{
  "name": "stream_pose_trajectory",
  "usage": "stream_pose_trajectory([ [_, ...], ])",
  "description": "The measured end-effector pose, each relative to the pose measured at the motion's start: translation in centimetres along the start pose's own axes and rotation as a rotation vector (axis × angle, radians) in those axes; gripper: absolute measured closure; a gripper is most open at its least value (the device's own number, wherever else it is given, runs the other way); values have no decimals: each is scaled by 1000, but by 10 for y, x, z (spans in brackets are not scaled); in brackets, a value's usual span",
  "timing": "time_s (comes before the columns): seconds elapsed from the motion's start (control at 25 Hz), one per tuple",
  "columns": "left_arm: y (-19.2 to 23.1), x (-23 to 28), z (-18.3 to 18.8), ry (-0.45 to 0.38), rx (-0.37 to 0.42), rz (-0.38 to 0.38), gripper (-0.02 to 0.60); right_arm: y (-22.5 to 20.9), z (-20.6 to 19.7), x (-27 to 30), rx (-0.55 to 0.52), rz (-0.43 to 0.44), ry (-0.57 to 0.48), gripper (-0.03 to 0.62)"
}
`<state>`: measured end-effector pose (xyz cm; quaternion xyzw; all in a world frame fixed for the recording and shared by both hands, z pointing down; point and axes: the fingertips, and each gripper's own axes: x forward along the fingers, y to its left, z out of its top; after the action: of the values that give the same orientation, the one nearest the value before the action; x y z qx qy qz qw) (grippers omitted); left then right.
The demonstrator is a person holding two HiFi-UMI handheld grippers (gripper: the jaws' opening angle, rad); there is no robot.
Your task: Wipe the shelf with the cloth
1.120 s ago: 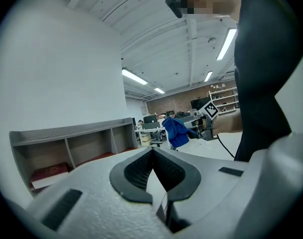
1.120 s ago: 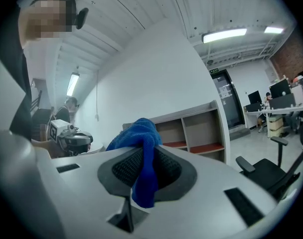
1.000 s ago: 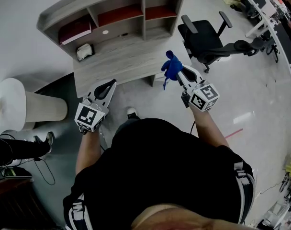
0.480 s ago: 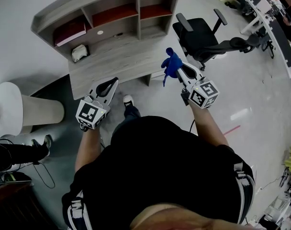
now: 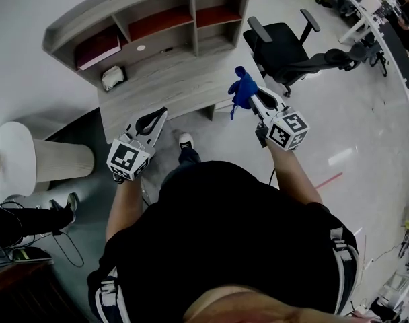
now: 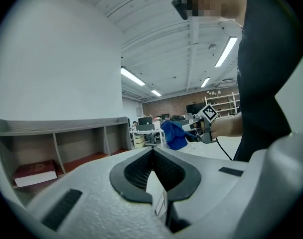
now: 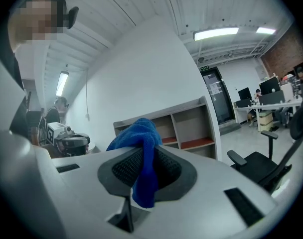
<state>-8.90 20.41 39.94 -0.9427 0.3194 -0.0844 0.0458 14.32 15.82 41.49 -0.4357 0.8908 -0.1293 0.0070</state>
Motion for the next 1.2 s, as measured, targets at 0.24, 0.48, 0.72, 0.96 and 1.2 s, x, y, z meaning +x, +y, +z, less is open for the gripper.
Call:
stream_pose_trajectory([
  [0.24, 8, 10, -6, -8, -15, -24, 565, -9, -5, 3, 9, -24, 19, 539],
  [0.48, 21, 25, -13, -13, -38, -50, 565, -16, -2, 17, 8, -37, 36, 539],
  [0.72, 38, 45, -22, 9, -49, -84, 565, -32, -2, 40, 28, -53, 48, 539],
  [0.96, 78, 71, -32, 28, -63, -100, 565, -56, -4, 76, 53, -69, 54, 539],
  [1.2, 118, 102, -38, 52, -61, -128, 565, -81, -2, 116, 81, -83, 62, 539],
])
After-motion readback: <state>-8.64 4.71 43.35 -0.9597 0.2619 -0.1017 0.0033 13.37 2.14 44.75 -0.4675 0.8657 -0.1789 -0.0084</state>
